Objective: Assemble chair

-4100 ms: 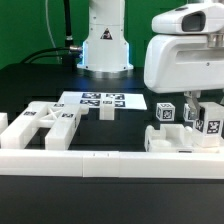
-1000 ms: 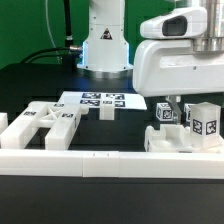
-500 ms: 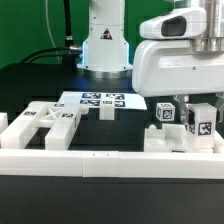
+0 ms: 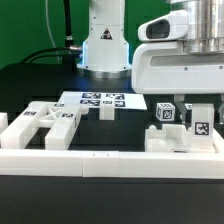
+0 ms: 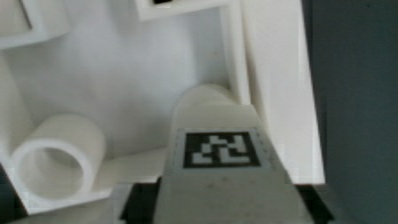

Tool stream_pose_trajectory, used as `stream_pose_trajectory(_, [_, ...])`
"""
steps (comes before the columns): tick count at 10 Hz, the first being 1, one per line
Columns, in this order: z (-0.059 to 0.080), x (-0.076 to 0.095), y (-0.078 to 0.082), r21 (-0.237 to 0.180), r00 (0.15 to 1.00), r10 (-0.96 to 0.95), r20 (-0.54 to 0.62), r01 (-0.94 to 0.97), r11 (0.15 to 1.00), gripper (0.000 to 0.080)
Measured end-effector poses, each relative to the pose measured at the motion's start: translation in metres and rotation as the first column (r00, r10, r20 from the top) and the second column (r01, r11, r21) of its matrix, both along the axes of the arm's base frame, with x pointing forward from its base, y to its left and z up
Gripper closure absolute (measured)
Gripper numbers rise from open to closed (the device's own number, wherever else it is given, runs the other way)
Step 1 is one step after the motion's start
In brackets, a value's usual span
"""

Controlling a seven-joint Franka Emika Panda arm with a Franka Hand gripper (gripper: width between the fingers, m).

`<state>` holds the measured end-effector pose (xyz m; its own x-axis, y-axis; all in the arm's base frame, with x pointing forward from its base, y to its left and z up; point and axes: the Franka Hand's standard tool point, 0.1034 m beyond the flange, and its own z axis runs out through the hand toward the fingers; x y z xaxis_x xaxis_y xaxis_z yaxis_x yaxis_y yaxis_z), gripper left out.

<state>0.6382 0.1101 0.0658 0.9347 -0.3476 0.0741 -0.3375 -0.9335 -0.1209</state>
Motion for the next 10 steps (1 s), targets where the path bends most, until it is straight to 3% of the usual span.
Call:
stream_pose_trajectory(5, [0.000, 0.000, 0.000, 0.031, 0.949, -0.313, -0.035, 0.314, 0.949, 0.0512])
stream_pose_trajectory(8, [-0.001, -0.007, 0.011, 0.042, 0.759, -0.639, -0.123, 0.647, 0.761, 0.0512])
stream_pose_trajectory(10, [-0.001, -0.007, 0.011, 0.049, 0.669, -0.728, -0.149, 0.741, 0.670, 0.0512])
